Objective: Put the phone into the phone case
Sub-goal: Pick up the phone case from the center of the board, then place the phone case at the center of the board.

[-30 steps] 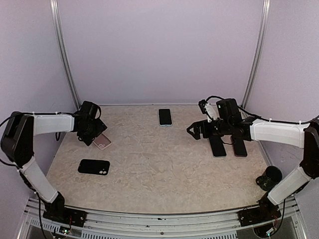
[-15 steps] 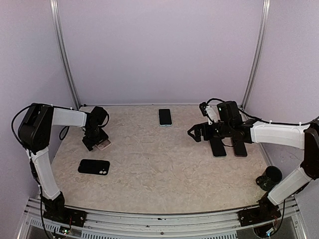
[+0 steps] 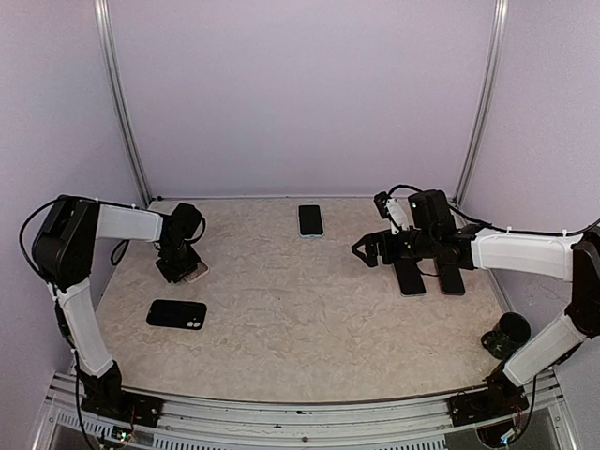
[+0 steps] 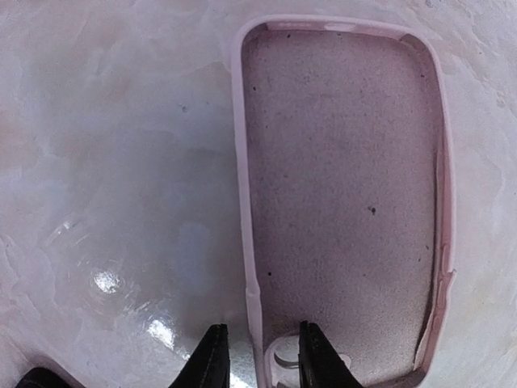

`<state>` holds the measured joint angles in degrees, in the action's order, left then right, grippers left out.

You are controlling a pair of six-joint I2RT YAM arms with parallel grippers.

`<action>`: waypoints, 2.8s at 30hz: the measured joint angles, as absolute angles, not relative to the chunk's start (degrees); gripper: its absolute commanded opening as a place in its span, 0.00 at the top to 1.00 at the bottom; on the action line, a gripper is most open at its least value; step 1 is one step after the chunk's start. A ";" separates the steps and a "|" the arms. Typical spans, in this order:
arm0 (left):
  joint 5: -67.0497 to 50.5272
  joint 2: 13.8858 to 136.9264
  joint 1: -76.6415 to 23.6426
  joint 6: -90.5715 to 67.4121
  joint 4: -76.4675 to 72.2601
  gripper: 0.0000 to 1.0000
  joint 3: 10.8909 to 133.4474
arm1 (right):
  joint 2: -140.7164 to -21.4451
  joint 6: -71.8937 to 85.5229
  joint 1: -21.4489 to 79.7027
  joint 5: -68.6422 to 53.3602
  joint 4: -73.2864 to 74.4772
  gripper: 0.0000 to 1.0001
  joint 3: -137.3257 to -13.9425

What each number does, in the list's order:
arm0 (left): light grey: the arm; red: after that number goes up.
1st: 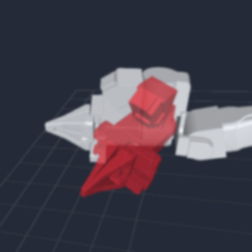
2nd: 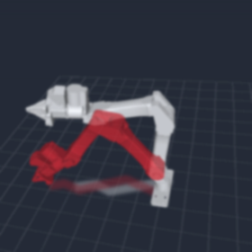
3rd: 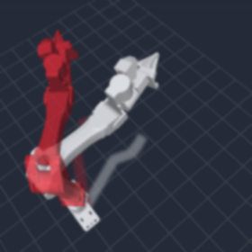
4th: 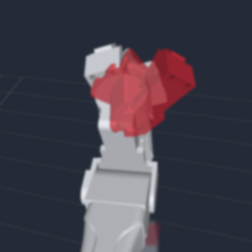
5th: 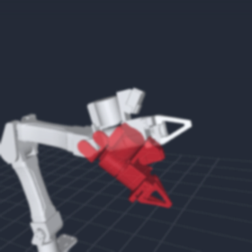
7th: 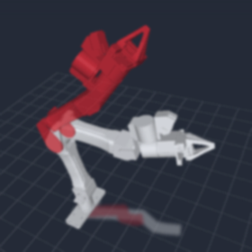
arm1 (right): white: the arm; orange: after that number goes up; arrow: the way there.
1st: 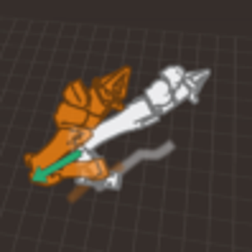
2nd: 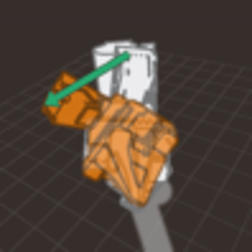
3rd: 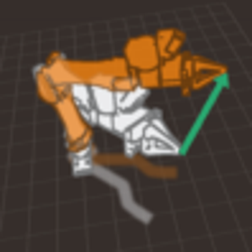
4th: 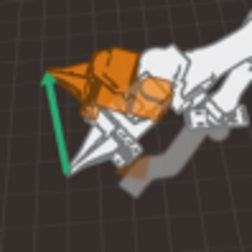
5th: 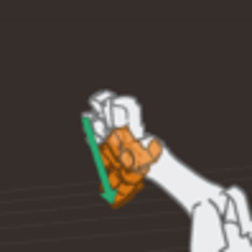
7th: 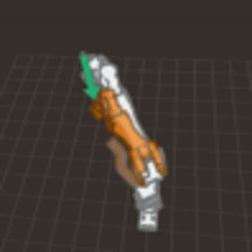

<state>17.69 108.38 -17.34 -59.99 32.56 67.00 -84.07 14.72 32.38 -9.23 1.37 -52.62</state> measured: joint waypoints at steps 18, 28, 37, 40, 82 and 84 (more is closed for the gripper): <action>19.59 107.63 -20.84 -56.12 30.63 1.00 65.45 | -83.96 14.66 32.38 -9.19 1.45 0.01 -52.64; 20.93 105.67 -30.92 -43.05 25.80 1.00 65.84 | -81.34 14.46 32.05 -8.62 1.96 0.01 -52.64; 15.86 102.21 -38.46 -24.99 18.83 1.00 68.58 | -78.22 14.57 30.52 -7.62 2.52 0.01 -51.37; 13.21 102.30 -41.82 -19.20 18.02 1.00 69.89 | -76.88 14.61 29.74 -7.29 3.05 0.01 -51.05; 10.41 111.20 -58.17 19.31 29.04 0.44 75.77 | -75.11 20.69 21.50 -4.32 3.22 0.01 -45.08; 11.77 111.20 -58.17 19.29 29.08 0.42 75.94 | -75.11 20.69 21.50 -4.45 3.18 0.01 -45.08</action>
